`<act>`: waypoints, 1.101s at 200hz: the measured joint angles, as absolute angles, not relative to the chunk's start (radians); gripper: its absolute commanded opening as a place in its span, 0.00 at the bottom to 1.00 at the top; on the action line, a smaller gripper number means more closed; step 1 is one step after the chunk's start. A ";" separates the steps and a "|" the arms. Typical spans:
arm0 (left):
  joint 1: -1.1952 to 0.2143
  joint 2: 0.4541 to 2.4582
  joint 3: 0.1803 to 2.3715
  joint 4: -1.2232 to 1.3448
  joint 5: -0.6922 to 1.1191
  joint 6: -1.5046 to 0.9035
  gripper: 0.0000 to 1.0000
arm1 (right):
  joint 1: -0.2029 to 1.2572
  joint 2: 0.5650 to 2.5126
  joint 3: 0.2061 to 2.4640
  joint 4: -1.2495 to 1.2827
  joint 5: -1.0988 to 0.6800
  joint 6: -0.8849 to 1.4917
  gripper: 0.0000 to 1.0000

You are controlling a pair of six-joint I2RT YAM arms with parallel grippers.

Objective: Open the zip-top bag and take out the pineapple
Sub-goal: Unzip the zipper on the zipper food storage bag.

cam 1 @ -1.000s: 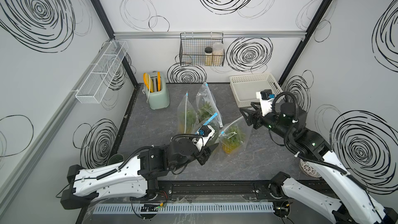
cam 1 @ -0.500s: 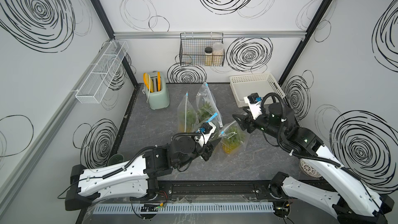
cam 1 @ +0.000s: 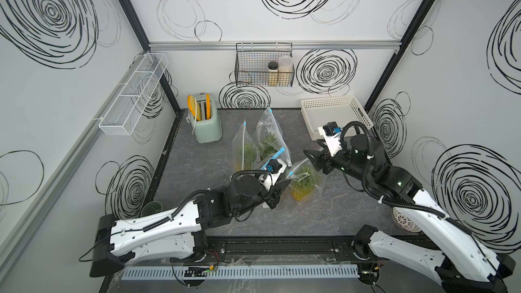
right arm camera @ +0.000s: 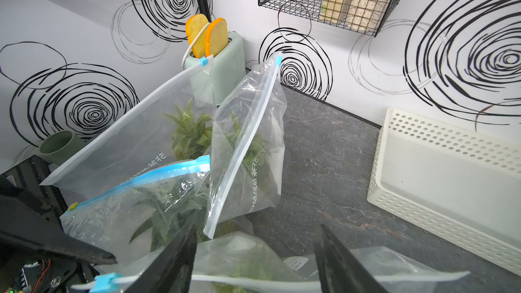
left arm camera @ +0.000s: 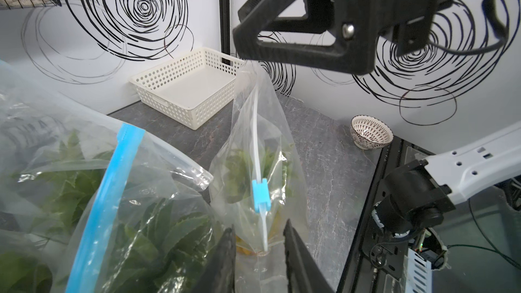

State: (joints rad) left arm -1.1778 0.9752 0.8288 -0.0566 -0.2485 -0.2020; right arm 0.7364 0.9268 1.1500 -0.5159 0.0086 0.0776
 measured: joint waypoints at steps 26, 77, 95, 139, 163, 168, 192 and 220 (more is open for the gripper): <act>-1.169 0.976 0.829 -0.049 -0.242 -0.200 0.20 | 0.736 0.934 1.150 -0.516 0.005 0.074 0.69; -1.128 0.977 0.829 -0.035 -0.205 -0.168 0.00 | 0.753 0.941 1.151 -0.529 -0.032 0.047 0.70; -1.101 0.982 0.829 -0.020 -0.174 -0.144 0.00 | 0.771 0.944 1.165 -0.551 -0.047 0.028 0.69; -0.997 0.995 0.829 0.008 -0.050 -0.086 0.00 | 0.840 0.947 1.194 -0.600 -0.072 -0.044 0.68; -0.965 1.001 0.829 0.017 0.011 -0.063 0.00 | 0.882 0.970 1.206 -0.626 -0.069 -0.085 0.70; -0.962 1.003 0.829 0.018 0.023 -0.058 0.00 | 0.892 0.978 1.210 -0.630 -0.067 -0.092 0.70; -0.957 1.010 0.829 0.018 0.070 -0.035 0.00 | 0.934 1.029 1.234 -0.644 -0.039 -0.133 0.72; -0.957 1.011 0.828 0.017 0.100 -0.001 0.00 | 0.970 1.083 1.272 -0.666 0.001 -0.183 0.72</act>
